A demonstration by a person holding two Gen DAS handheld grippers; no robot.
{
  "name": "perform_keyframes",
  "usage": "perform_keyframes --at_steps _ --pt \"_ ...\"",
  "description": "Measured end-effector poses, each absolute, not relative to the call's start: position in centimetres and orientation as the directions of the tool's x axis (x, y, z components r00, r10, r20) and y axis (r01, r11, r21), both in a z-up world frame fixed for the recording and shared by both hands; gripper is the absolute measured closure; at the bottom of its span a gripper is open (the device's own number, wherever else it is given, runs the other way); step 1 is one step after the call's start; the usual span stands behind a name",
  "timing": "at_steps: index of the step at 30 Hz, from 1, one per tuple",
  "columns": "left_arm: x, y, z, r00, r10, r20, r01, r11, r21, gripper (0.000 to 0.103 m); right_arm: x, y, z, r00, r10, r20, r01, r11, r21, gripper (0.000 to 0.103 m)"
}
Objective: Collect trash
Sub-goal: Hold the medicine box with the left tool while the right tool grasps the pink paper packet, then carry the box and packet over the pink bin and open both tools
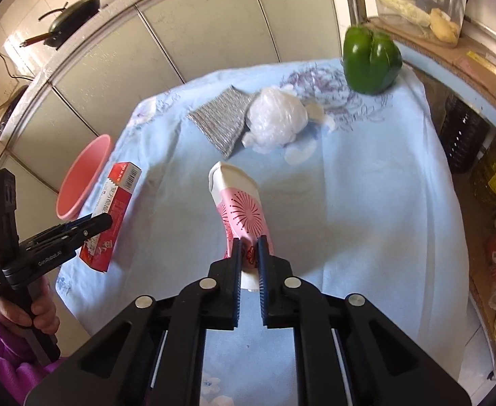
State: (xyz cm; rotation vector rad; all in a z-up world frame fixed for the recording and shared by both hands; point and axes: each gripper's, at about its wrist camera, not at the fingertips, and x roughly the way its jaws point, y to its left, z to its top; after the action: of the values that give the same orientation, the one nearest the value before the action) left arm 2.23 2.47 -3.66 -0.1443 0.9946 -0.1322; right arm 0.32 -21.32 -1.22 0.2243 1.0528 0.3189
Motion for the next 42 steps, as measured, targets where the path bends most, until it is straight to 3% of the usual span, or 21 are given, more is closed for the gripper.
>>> perform_keyframes --at_steps 14,32,42 --pt "2.3 6.9 -0.4 0.664 -0.090 -0.743 -0.062 0.983 -0.174 0.065 2.7 -16.0 2.3 0.505 0.452 -0.735 -0.316 0.890 0.330 0.094" --pt "3.3 16.5 1.6 0.716 0.248 -0.652 -0.373 0.926 -0.058 0.064 9.6 0.4 6.1 0.413 0.658 -0.630 -0.587 0.721 0.368 0.094" --pt "4.7 20.1 -0.6 0.662 0.333 -0.672 -0.462 0.887 -0.016 0.064 12.5 8.6 3.5 0.307 0.683 -0.663 -0.618 0.673 0.407 0.094"
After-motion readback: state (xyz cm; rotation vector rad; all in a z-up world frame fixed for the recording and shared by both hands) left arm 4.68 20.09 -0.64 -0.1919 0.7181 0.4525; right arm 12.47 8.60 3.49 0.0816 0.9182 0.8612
